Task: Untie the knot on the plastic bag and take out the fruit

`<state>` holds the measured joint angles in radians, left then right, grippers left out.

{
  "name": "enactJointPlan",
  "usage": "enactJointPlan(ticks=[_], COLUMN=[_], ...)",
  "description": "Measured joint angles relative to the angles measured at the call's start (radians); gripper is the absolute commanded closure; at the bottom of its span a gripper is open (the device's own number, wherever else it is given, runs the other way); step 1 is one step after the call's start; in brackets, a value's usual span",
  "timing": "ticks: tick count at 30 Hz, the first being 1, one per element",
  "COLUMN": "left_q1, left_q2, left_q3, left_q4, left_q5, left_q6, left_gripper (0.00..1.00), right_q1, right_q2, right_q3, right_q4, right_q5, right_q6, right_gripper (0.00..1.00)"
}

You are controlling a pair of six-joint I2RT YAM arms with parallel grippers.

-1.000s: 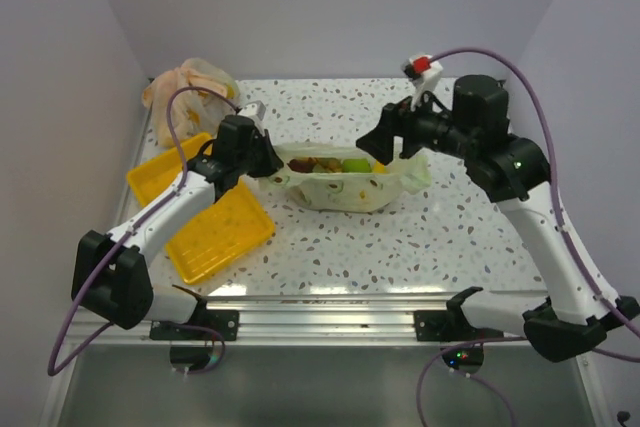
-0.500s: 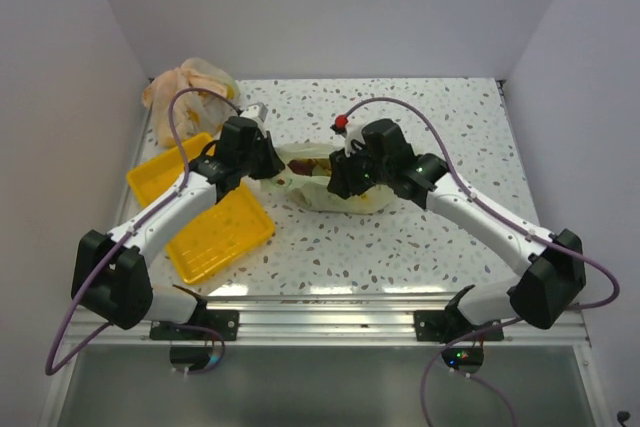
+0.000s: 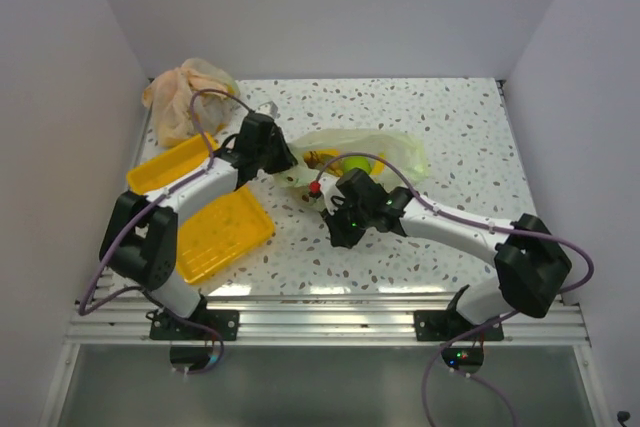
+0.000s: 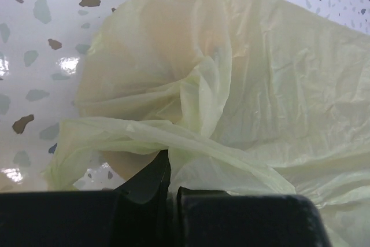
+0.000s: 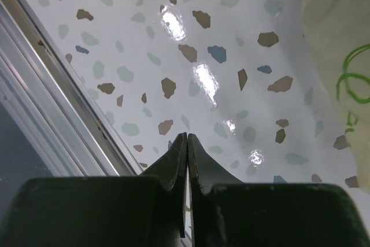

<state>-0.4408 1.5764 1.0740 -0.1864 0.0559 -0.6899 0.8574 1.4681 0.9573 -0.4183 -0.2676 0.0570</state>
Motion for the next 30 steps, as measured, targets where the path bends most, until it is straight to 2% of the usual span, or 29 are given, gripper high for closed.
enactJointPlan(ticks=[3, 6, 7, 9, 10, 12, 13, 16, 18, 26, 30], left_q1=[0.0, 0.0, 0.0, 0.0, 0.0, 0.0, 0.0, 0.0, 0.0, 0.0, 0.0], left_q2=[0.068, 0.091, 0.09, 0.081, 0.073, 0.043, 0.024, -0.049, -0.092, -0.207, -0.239], left_q3=[0.024, 0.037, 0.038, 0.045, 0.048, 0.05, 0.05, 0.062, 0.083, 0.173, 0.193], left_q4=[0.043, 0.053, 0.054, 0.048, 0.045, 0.033, 0.027, -0.008, -0.038, -0.154, -0.204], left_q5=[0.02, 0.028, 0.027, 0.023, 0.018, 0.005, -0.003, -0.031, -0.053, -0.088, -0.084], left_q6=[-0.022, -0.019, -0.014, 0.011, 0.027, 0.059, 0.071, 0.116, 0.143, 0.212, 0.212], left_gripper=[0.83, 0.7, 0.62, 0.53, 0.43, 0.3, 0.19, 0.07, 0.05, 0.05, 0.09], right_q1=[-0.003, -0.007, -0.007, -0.007, -0.007, -0.007, -0.007, -0.007, -0.007, -0.007, -0.007], right_q2=[0.0, -0.003, -0.008, -0.025, -0.038, -0.064, -0.079, -0.131, -0.158, -0.179, -0.178], right_q3=[-0.015, -0.008, -0.004, 0.026, 0.047, 0.101, 0.137, 0.237, 0.3, 0.501, 0.544], right_q4=[-0.016, -0.027, -0.034, -0.069, -0.086, -0.116, -0.13, -0.161, -0.185, -0.264, -0.273], right_q5=[-0.003, -0.003, -0.003, 0.009, 0.016, 0.028, 0.039, 0.069, 0.092, 0.154, 0.181], right_q6=[-0.007, -0.01, -0.011, -0.012, -0.014, -0.019, -0.023, -0.03, -0.033, -0.061, -0.074], right_gripper=[0.94, 0.73, 0.55, 0.4, 0.29, 0.22, 0.17, 0.16, 0.15, 0.13, 0.1])
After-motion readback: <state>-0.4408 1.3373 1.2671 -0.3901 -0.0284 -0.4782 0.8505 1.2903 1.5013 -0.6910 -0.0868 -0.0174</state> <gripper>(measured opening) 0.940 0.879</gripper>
